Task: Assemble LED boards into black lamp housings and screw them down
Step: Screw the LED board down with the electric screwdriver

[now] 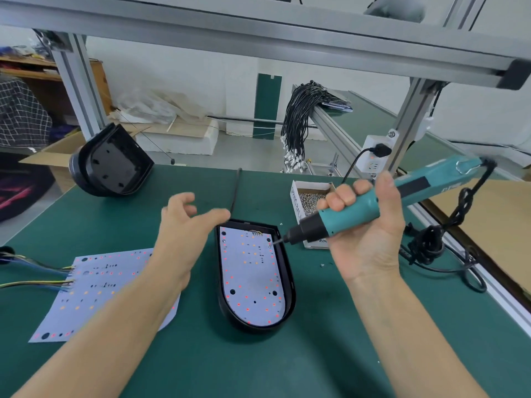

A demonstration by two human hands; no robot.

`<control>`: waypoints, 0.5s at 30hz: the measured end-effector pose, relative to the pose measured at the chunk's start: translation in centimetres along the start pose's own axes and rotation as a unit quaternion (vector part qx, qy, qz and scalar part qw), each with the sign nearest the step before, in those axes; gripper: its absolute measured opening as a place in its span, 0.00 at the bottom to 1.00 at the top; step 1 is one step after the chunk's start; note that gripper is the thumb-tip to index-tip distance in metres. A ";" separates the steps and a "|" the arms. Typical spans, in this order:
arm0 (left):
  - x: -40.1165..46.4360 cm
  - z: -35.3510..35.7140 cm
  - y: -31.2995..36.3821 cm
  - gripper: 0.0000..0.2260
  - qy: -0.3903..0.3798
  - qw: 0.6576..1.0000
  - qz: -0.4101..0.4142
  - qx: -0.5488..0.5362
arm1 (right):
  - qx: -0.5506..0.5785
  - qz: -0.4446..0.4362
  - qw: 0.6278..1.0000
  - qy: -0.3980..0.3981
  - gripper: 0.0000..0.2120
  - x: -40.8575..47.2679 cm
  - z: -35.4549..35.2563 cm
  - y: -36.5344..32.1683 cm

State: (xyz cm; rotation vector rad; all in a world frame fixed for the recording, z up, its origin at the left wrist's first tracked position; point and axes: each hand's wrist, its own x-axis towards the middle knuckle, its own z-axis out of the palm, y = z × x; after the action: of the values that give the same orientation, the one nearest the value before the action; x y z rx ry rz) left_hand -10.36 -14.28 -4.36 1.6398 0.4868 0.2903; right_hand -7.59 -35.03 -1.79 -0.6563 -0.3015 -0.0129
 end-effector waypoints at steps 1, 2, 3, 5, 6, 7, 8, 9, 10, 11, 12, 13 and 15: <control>-0.2 0.1 -0.6 0.41 -0.019 0.999 -0.028 0.021 | -0.007 0.014 1.000 0.003 0.24 -0.4 -0.3 0.3; -0.5 0.3 -1.2 0.45 -0.046 0.997 -0.050 0.039 | -0.015 0.027 1.000 0.006 0.24 -0.8 -0.6 0.6; -0.8 0.5 -1.7 0.48 -0.072 0.993 -0.069 0.056 | -0.023 0.039 0.999 0.009 0.24 -1.2 -0.8 0.9; -1.0 0.9 -2.3 0.50 -0.103 0.987 -0.091 0.081 | -0.040 0.060 0.997 0.012 0.24 -1.9 -1.3 1.4; -1.0 1.0 -2.5 0.49 -0.111 0.985 -0.097 0.093 | -0.048 0.067 0.997 0.012 0.24 -2.3 -1.5 1.6; -0.9 1.2 -2.7 0.46 -0.121 0.982 -0.100 0.105 | -0.053 0.072 0.996 0.012 0.24 -2.6 -1.6 1.8; -0.8 1.3 -2.9 0.41 -0.135 0.979 -0.100 0.114 | -0.057 0.076 0.995 0.011 0.24 -2.9 -1.8 1.9; -0.7 1.4 -3.0 0.36 -0.148 0.977 -0.099 0.121 | -0.060 0.082 0.995 0.010 0.24 -3.1 -1.8 2.0; -0.7 1.5 -3.0 0.33 -0.158 0.975 -0.099 0.123 | -0.064 0.087 0.994 0.009 0.23 -3.3 -1.9 2.1; -0.7 1.6 -3.0 0.31 -0.164 0.974 -0.098 0.123 | -0.070 0.091 0.993 0.008 0.23 -3.4 -1.9 2.3; -0.6 1.6 -3.1 0.30 -0.168 0.974 -0.095 0.123 | -0.075 0.095 0.993 0.007 0.24 -3.5 -1.9 2.4; -0.6 1.6 -3.1 0.30 -0.170 0.973 -0.090 0.124 | -0.079 0.098 0.992 0.007 0.24 -3.6 -1.9 2.5; -0.6 1.5 -3.0 0.30 -0.169 0.974 -0.084 0.124 | -0.082 0.103 0.991 0.006 0.25 -3.6 -1.8 2.7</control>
State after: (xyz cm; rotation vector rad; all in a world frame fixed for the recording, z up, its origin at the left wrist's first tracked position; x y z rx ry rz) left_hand -10.62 -15.70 -7.49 1.8322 0.4088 -0.1826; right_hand -10.23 -34.31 -5.78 -0.8487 -0.2210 0.1581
